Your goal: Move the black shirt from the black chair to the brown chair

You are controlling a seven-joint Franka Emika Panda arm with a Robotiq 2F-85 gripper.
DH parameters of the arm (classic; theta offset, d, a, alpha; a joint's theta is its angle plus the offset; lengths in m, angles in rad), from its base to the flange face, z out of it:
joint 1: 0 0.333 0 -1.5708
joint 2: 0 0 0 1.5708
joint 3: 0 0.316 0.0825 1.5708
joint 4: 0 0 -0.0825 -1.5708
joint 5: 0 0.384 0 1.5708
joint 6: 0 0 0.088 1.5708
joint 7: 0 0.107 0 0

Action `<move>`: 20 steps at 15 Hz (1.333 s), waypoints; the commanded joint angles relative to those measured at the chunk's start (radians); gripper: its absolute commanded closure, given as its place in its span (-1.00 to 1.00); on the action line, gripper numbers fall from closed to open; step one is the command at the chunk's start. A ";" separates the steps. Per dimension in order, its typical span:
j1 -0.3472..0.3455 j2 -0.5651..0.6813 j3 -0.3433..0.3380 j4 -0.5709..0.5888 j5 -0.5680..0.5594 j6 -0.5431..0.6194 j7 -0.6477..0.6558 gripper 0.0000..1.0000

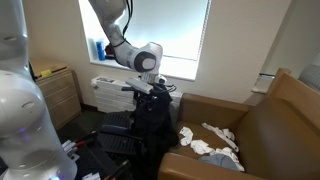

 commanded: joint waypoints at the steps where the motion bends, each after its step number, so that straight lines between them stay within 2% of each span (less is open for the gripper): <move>1: 0.008 0.021 -0.010 0.024 -0.016 -0.006 0.047 0.03; 6: 0.016 0.010 -0.010 0.046 -0.034 -0.014 0.102 0.76; 8: 0.017 -0.018 -0.003 0.056 -0.020 -0.033 0.099 0.98; 11: 0.017 -0.103 0.003 0.064 -0.007 -0.064 0.081 0.98; 15: 0.032 -0.297 0.011 0.036 0.033 -0.008 0.077 0.95; 20: 0.049 -0.510 -0.003 0.113 0.115 -0.071 0.186 0.95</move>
